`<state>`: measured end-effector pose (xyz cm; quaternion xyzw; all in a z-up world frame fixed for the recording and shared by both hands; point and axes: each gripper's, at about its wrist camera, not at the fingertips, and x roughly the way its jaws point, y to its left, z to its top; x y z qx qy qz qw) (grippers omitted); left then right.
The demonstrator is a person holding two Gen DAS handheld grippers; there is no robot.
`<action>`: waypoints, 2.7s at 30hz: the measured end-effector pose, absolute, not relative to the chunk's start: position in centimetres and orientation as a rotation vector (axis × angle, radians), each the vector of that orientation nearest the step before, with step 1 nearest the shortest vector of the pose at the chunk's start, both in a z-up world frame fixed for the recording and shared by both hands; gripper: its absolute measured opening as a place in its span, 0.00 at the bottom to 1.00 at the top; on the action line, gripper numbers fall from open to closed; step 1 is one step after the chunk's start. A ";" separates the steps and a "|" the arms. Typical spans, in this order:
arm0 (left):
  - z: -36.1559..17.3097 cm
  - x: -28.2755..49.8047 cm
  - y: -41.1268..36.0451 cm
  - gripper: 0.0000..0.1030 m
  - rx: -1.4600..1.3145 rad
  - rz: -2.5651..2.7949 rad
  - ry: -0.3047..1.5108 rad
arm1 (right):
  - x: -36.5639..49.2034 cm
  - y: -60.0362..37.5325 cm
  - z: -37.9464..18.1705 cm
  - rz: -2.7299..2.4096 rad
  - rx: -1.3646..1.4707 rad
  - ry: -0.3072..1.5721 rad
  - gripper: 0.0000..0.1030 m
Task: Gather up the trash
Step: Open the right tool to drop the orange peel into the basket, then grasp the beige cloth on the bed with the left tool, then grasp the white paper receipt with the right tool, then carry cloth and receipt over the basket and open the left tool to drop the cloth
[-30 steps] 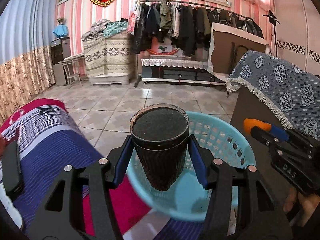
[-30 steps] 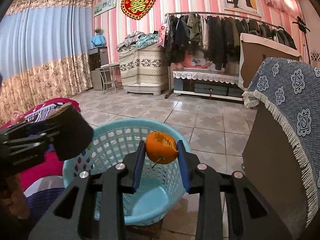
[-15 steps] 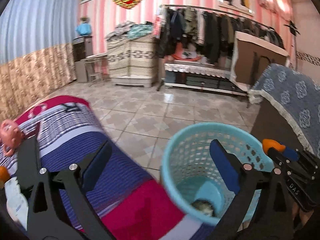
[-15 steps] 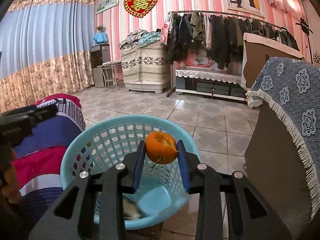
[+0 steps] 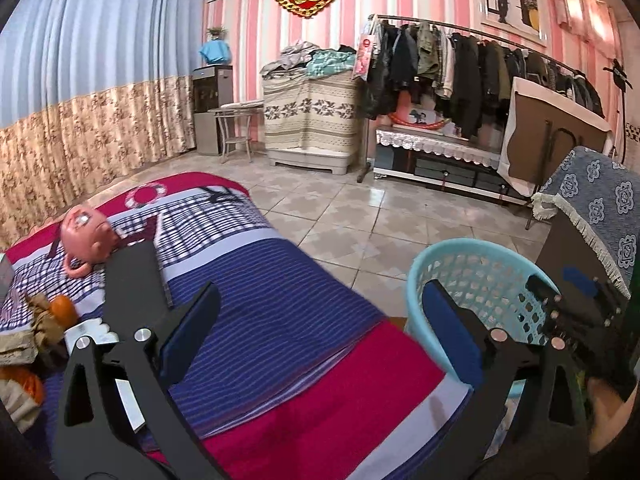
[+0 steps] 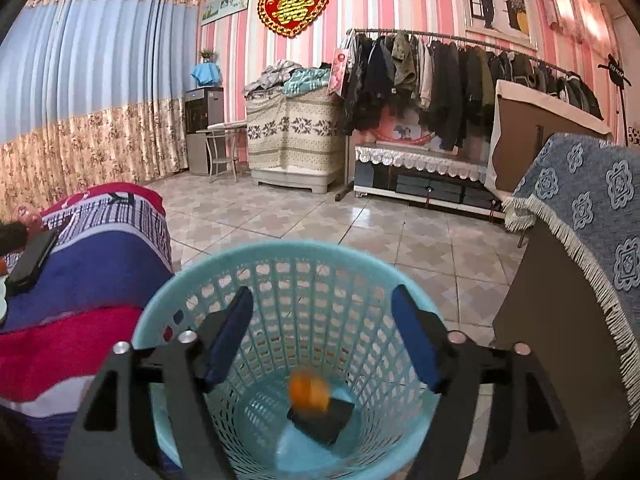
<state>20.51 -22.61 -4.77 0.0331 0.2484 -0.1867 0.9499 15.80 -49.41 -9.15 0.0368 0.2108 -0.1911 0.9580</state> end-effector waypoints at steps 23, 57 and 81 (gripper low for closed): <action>-4.1 14.3 0.7 0.95 0.065 -0.007 0.551 | 16.5 -32.2 -5.5 -0.068 0.063 0.452 0.96; -2.6 15.9 5.8 0.33 0.032 -0.059 0.580 | 21.2 -19.5 -9.1 0.260 -0.073 0.609 0.96; -2.4 16.9 4.7 0.33 0.000 -0.044 0.539 | 22.2 -19.5 -7.8 0.344 -0.067 0.606 0.55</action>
